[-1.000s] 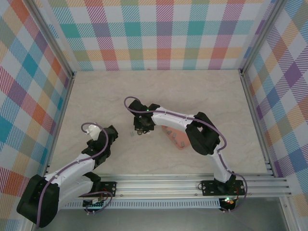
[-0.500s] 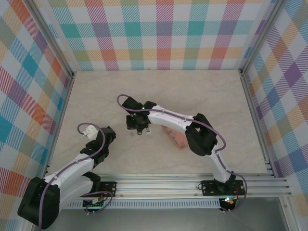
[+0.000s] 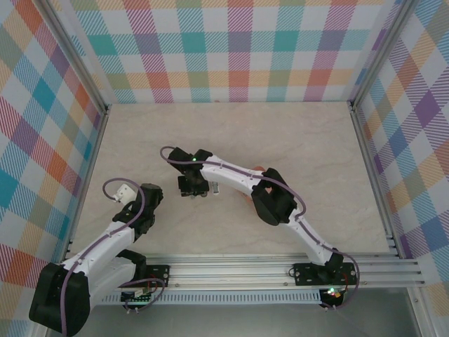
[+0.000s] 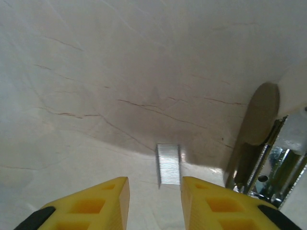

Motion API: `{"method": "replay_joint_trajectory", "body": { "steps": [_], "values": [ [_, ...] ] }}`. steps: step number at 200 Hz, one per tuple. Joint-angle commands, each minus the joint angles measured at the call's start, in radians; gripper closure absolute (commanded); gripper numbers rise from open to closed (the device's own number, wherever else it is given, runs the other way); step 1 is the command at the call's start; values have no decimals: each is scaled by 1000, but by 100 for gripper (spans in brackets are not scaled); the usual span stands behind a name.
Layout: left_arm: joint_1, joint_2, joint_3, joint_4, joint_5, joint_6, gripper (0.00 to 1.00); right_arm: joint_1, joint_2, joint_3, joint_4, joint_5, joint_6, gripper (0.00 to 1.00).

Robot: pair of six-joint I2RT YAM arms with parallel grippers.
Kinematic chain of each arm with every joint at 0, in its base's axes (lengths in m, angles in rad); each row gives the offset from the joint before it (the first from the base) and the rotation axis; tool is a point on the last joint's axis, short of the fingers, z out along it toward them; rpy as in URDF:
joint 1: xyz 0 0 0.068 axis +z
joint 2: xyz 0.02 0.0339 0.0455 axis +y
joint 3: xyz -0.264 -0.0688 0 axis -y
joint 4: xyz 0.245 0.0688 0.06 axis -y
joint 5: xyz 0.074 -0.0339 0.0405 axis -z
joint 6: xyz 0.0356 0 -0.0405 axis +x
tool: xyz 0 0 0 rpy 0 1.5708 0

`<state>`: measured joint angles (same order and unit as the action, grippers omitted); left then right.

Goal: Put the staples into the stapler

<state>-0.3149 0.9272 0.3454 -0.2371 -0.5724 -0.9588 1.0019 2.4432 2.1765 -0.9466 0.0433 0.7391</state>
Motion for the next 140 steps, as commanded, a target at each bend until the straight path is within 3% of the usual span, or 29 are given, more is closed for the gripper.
{"method": "replay_joint_trajectory", "body": {
  "steps": [1, 140],
  "values": [
    [14, -7, 17, -21, 3, -18, 4, 6, 15, 55, -69, 3, -30, 66],
    [14, -9, 7, 15, 2, 13, 4, 15, 110, 142, -139, 38, -79, 66]
  ]
}}
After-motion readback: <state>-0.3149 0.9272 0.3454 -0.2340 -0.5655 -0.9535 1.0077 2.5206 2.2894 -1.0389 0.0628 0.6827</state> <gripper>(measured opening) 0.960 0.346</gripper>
